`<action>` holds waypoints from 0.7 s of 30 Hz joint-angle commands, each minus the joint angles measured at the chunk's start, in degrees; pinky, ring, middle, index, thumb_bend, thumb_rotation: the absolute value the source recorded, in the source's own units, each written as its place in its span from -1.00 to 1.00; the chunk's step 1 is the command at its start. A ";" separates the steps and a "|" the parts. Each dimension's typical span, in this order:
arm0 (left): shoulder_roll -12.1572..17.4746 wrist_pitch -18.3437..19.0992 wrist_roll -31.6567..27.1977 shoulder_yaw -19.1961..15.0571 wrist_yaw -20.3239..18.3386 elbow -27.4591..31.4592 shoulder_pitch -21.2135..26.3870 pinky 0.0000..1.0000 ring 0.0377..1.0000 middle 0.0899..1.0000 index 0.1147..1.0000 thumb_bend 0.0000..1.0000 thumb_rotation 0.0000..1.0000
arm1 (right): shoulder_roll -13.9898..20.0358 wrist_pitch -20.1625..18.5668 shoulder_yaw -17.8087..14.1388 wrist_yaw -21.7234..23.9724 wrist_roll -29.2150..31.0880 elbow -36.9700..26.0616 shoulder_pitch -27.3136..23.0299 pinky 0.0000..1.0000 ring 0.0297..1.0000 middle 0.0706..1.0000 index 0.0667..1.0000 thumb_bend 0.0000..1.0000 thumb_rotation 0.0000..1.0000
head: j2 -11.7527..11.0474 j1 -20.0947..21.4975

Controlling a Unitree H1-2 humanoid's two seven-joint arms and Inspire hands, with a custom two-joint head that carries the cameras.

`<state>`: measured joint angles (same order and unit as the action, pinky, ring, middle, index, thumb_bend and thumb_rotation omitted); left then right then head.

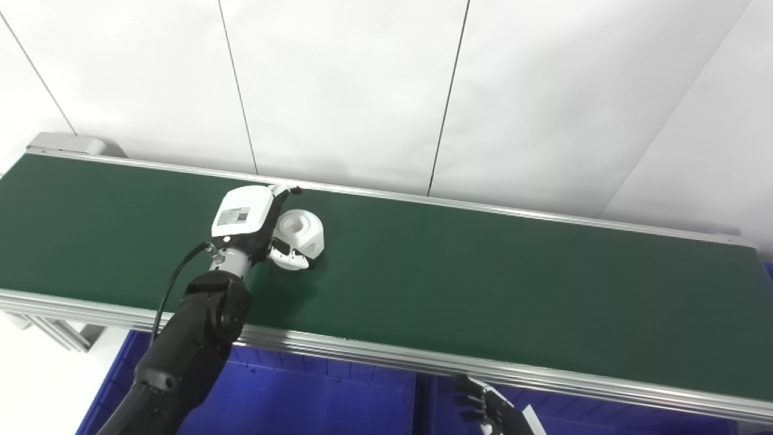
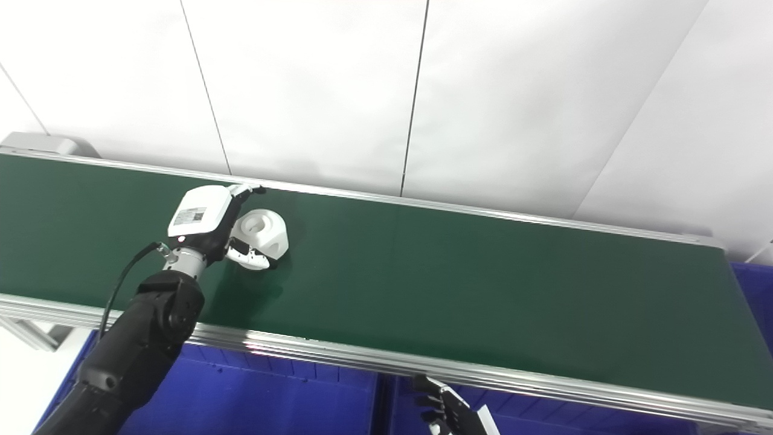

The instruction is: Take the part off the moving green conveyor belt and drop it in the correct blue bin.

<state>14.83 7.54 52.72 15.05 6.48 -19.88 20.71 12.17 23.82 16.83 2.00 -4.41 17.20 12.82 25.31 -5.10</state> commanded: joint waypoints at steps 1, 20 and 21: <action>0.05 -0.14 -1.07 0.07 1.66 -0.10 2.97 0.17 0.45 0.50 0.46 0.77 -0.60 | 0.03 3.11 -0.17 -0.12 0.79 -1.86 -0.09 0.38 0.54 0.63 0.59 0.73 0.97 | 0.07 0.00; -2.28 -13.00 -8.17 2.55 17.42 -13.64 5.41 -0.44 -0.36 -0.24 -0.09 0.02 -1.00 | -0.13 3.11 0.04 -0.29 0.55 -2.02 0.01 0.38 0.53 0.63 0.59 0.72 0.97 | 0.13 0.16; -2.26 -13.26 -8.26 2.52 17.61 -13.48 5.39 -0.41 -0.33 -0.26 -0.07 0.02 -1.00 | -0.11 3.11 0.05 -0.32 0.54 -2.00 -0.03 0.38 0.53 0.62 0.59 0.72 0.97 | 0.13 0.14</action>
<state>12.06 -4.21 45.13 17.86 21.81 -35.04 23.77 12.12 23.82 16.86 1.97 -4.42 16.30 12.98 25.40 -4.92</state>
